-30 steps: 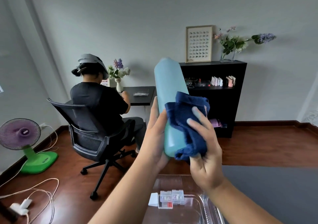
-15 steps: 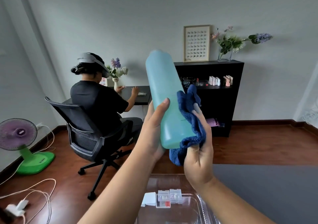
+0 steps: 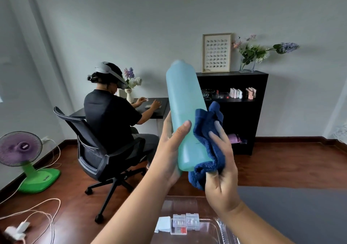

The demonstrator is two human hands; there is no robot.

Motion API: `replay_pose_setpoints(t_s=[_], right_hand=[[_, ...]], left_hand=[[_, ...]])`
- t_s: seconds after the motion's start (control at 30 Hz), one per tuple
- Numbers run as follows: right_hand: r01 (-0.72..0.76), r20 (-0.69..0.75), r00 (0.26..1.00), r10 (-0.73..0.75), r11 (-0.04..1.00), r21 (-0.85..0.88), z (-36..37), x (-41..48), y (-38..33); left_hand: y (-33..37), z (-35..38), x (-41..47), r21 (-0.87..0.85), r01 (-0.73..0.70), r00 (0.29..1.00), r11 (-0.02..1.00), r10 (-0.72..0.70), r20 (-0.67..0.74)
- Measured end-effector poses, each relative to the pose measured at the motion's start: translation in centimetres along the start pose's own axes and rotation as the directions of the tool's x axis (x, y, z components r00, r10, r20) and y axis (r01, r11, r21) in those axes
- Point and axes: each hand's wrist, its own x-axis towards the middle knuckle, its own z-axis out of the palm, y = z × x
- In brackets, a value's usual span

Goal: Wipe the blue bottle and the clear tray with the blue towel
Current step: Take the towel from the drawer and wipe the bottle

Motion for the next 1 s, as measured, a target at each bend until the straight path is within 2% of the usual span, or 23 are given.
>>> replay_pose_setpoints(t_s=[0.1,0.17,0.2,0.27,0.33,0.37,0.43,0.5,0.57,0.6,0.67,0.77,0.83,0.9,1.0], right_hand=[[0.209,0.294,0.943,-0.154,0.964,-0.167,-1.8,2.1,0.2],[0.32,0.385,0.896,-0.22,0.922,-0.219,-2.4,3.4,0.5],[0.319,0.358,0.905,-0.231,0.924,-0.21,-2.2,3.4,0.6],[0.226,0.186,0.963,-0.198,0.964,-0.143,-1.2,2.4,0.5],[0.096,0.002,0.995,-0.096,0.995,-0.039,-0.1,0.9,0.6],[0.054,-0.04,0.998,-0.054,0.999,-0.007,0.2,0.4,0.5],[0.057,0.03,0.998,-0.056,0.998,-0.013,-0.2,0.5,0.5],[0.147,0.184,0.975,-0.127,0.984,-0.1,-1.2,1.5,0.6],[0.251,0.282,0.939,-0.196,0.952,-0.175,-1.9,2.5,0.9],[0.268,0.273,0.938,-0.213,0.946,-0.185,-2.0,2.7,1.0],[0.194,0.15,0.974,-0.171,0.968,-0.157,-1.4,2.0,0.9],[-0.024,-0.092,0.995,0.031,0.997,0.077,0.2,0.3,0.5],[-0.064,-0.162,0.983,0.09,0.984,0.164,0.7,0.0,0.2],[-0.078,-0.113,0.989,0.095,0.985,0.152,0.3,0.6,0.0],[0.023,0.12,0.992,-0.025,1.0,0.017,-1.4,1.6,0.2]], left_hand=[[0.7,-0.7,0.3,0.045,0.054,0.998,0.998,-0.055,0.017],[0.9,-0.9,0.7,0.059,0.14,0.99,0.988,-0.14,0.003],[0.9,-0.8,0.7,0.016,0.179,0.984,0.984,-0.179,0.014],[0.4,-0.3,0.5,-0.108,0.228,0.973,0.968,-0.224,0.055],[-0.1,-0.1,0.5,-0.169,0.209,0.978,0.963,-0.206,0.035],[-0.1,-0.3,0.4,-0.151,0.172,0.985,0.973,-0.172,0.015],[0.1,-0.8,0.7,-0.026,0.115,0.993,0.993,-0.115,-0.006],[0.6,-1.1,1.2,0.153,0.084,0.996,0.985,-0.081,-0.026],[0.7,-1.1,1.4,0.217,0.083,0.996,0.973,-0.077,-0.034],[0.7,-0.8,1.4,0.188,0.108,0.994,0.976,-0.104,-0.028],[0.3,-0.3,1.3,0.136,0.096,0.995,0.986,-0.098,0.004],[-0.5,-0.1,1.3,0.125,0.009,1.0,0.992,-0.01,0.005],[-0.8,0.1,1.3,0.065,0.023,1.0,0.998,-0.023,-0.014],[-0.6,-0.1,1.3,0.032,0.048,0.999,0.998,-0.047,-0.025],[0.6,-0.3,1.7,0.09,0.126,0.992,0.988,-0.126,-0.013]])
